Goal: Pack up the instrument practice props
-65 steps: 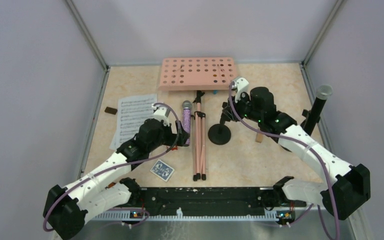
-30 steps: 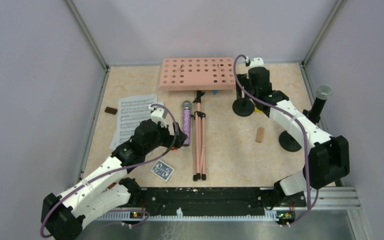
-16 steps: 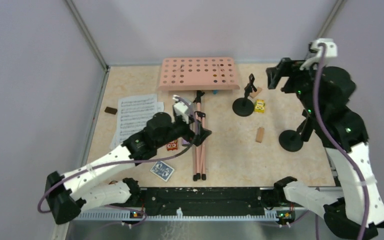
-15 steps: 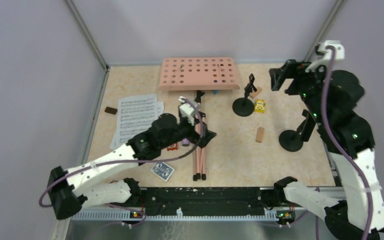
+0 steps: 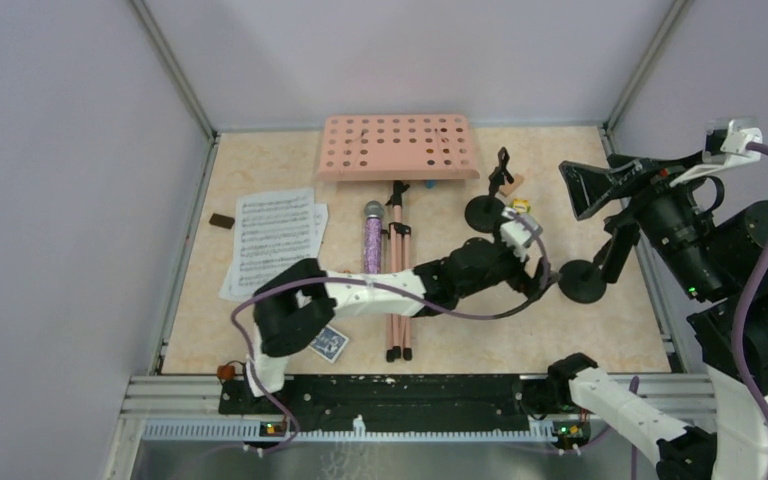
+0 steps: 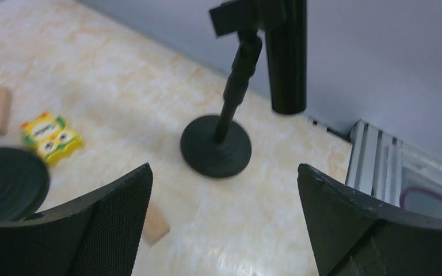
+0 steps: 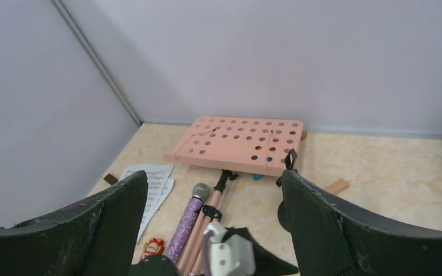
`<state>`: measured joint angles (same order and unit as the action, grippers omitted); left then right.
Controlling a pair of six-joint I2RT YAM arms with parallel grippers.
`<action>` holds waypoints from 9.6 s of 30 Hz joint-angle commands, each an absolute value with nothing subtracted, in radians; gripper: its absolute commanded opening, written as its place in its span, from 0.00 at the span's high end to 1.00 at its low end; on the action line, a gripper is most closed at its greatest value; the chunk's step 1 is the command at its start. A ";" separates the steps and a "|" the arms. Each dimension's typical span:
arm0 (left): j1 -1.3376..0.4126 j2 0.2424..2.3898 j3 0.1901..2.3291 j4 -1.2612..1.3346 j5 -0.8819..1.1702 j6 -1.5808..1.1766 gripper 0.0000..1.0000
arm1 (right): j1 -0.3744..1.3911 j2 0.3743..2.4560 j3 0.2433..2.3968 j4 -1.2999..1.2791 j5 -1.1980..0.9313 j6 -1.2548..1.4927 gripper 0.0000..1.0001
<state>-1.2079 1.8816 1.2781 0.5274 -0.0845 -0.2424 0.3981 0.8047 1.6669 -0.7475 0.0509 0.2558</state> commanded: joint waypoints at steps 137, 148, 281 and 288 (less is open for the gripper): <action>-1.244 0.524 0.478 0.086 -0.175 -0.024 0.01 | 0.575 0.977 0.969 -0.220 -0.717 -0.545 0.35; -1.182 0.629 0.352 0.530 -0.150 0.097 0.01 | 0.575 0.962 0.971 -0.117 -0.707 -0.431 0.27; -0.673 0.160 0.751 -0.745 -0.609 -0.523 0.01 | 1.080 1.981 1.538 -0.173 0.438 0.646 1.00; -0.673 0.155 0.743 -0.744 -0.628 -0.519 0.01 | 1.059 2.060 1.616 -0.273 0.499 0.647 1.00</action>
